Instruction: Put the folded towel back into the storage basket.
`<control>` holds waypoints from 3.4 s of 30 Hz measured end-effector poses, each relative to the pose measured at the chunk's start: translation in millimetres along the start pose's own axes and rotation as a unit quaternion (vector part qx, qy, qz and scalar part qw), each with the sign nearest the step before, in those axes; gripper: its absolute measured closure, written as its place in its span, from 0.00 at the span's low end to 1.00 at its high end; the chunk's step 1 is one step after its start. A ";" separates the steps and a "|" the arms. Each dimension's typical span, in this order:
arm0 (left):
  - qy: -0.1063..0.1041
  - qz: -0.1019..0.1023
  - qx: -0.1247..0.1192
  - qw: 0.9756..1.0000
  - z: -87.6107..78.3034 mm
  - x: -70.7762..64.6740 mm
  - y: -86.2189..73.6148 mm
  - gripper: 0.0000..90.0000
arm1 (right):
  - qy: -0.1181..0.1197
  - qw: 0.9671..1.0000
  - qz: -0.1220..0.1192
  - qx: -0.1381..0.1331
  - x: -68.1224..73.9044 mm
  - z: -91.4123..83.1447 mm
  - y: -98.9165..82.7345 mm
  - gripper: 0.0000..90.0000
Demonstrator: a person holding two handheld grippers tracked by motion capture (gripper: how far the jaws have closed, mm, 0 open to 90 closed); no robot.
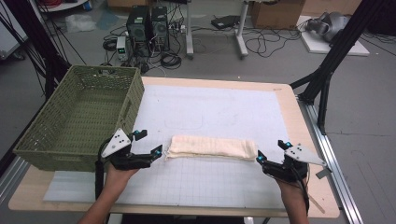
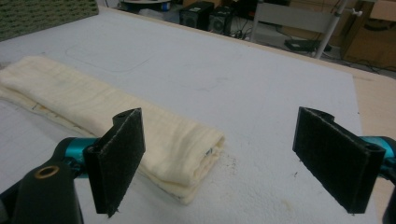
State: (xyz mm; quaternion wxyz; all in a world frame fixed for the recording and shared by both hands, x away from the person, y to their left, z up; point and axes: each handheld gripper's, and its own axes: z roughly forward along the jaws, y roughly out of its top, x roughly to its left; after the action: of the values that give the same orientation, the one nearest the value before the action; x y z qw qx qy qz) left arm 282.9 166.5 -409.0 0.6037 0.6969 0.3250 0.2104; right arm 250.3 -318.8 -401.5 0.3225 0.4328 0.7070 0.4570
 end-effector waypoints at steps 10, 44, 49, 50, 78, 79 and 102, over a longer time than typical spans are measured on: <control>-0.030 -0.050 0.038 0.998 21.6 3.8 14.8 0.21 | 0.001 1.000 0.002 0.000 0.1 -0.4 0.3 0.17; 0.017 -0.033 0.247 0.968 95.9 4.2 -20.1 0.45 | 0.005 1.000 0.000 0.013 -0.8 4.9 -3.0 0.18; 0.012 -0.005 0.251 0.968 95.6 0.9 -20.5 0.59 | 0.006 1.000 0.001 0.016 -0.6 5.5 -3.2 0.18; 0.000 -0.007 0.249 0.968 95.2 1.0 -20.7 0.68 | 0.006 1.000 0.000 0.017 -0.7 5.6 -3.4 0.18; -0.058 -0.022 0.172 0.983 81.8 -4.4 -7.1 0.89 | 0.029 0.997 0.021 0.067 3.9 46.0 -6.4 0.18; -0.062 -0.018 0.165 0.984 79.8 -5.2 -5.0 0.89 | 0.032 0.996 0.025 0.074 4.7 49.2 -7.6 0.18; -0.064 0.004 0.139 0.988 73.0 -10.8 -9.0 0.89 | 0.073 0.984 0.042 0.160 14.5 76.3 -18.5 0.85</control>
State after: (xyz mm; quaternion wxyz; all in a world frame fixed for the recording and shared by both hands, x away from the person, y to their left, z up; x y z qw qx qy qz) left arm 323.6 108.0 -430.1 0.5196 0.7872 0.3095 0.1204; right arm 303.4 -281.5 -448.1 0.1773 0.4740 0.7737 0.3812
